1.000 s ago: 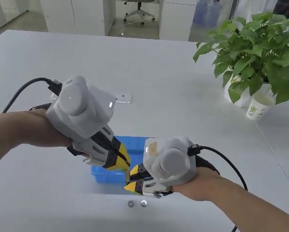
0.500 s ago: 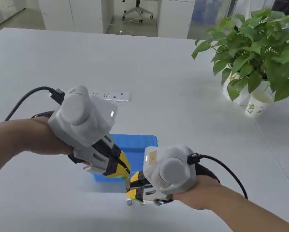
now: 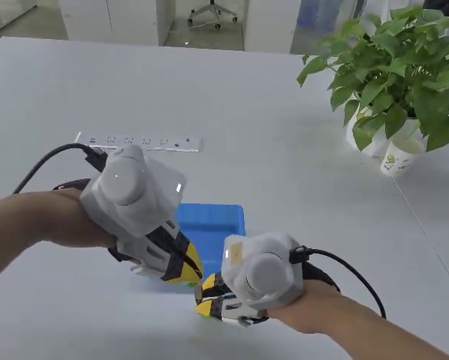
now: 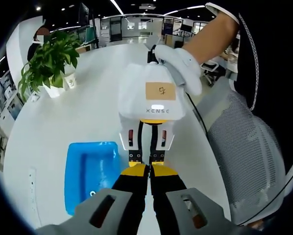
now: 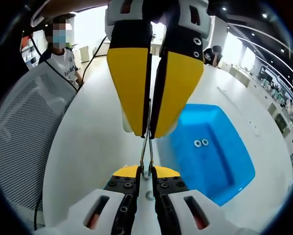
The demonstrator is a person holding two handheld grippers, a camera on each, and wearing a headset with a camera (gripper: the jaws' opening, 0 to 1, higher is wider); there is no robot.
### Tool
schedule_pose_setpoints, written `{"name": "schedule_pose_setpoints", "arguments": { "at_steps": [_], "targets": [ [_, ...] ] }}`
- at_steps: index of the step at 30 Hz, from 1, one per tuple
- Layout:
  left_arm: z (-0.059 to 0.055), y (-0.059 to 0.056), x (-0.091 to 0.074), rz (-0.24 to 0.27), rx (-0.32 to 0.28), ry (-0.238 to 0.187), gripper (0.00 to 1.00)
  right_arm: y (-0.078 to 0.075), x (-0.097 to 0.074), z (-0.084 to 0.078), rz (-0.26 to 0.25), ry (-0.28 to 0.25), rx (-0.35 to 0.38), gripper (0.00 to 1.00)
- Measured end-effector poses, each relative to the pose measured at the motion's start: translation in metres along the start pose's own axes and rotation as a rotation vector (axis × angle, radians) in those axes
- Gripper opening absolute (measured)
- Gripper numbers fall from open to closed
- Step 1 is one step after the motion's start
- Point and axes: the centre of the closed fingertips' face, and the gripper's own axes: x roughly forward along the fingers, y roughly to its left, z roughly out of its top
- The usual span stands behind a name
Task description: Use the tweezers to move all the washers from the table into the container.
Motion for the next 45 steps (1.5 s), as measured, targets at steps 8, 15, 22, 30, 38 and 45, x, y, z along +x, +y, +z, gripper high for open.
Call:
{"name": "schedule_pose_setpoints", "arguments": {
  "at_steps": [8, 15, 22, 30, 38, 45],
  "targets": [
    [-0.0010, 0.0005, 0.0015, -0.006, -0.002, -0.005, 0.06, 0.0001, 0.0009, -0.0013, -0.002, -0.001, -0.002, 0.12],
    [0.0002, 0.0001, 0.0008, -0.007, -0.006, -0.006, 0.06, 0.0015, 0.0011, -0.0002, 0.003, 0.004, -0.006, 0.12],
    [-0.0007, -0.0015, 0.0028, -0.010, -0.007, -0.003, 0.06, 0.0033, 0.0028, -0.0023, 0.008, 0.006, 0.001, 0.13],
    [-0.0004, -0.0007, 0.0024, -0.007, -0.007, -0.002, 0.06, 0.0034, 0.0014, -0.0018, 0.007, 0.005, 0.003, 0.13],
    [0.0002, -0.0014, 0.0026, -0.007, -0.012, -0.004, 0.05, 0.0040, 0.0020, -0.0022, 0.011, 0.002, 0.032, 0.11],
    [-0.0005, -0.0021, 0.0023, -0.007, -0.014, -0.004, 0.05, 0.0047, 0.0022, -0.0024, 0.014, 0.004, 0.035, 0.11]
  ]
}}
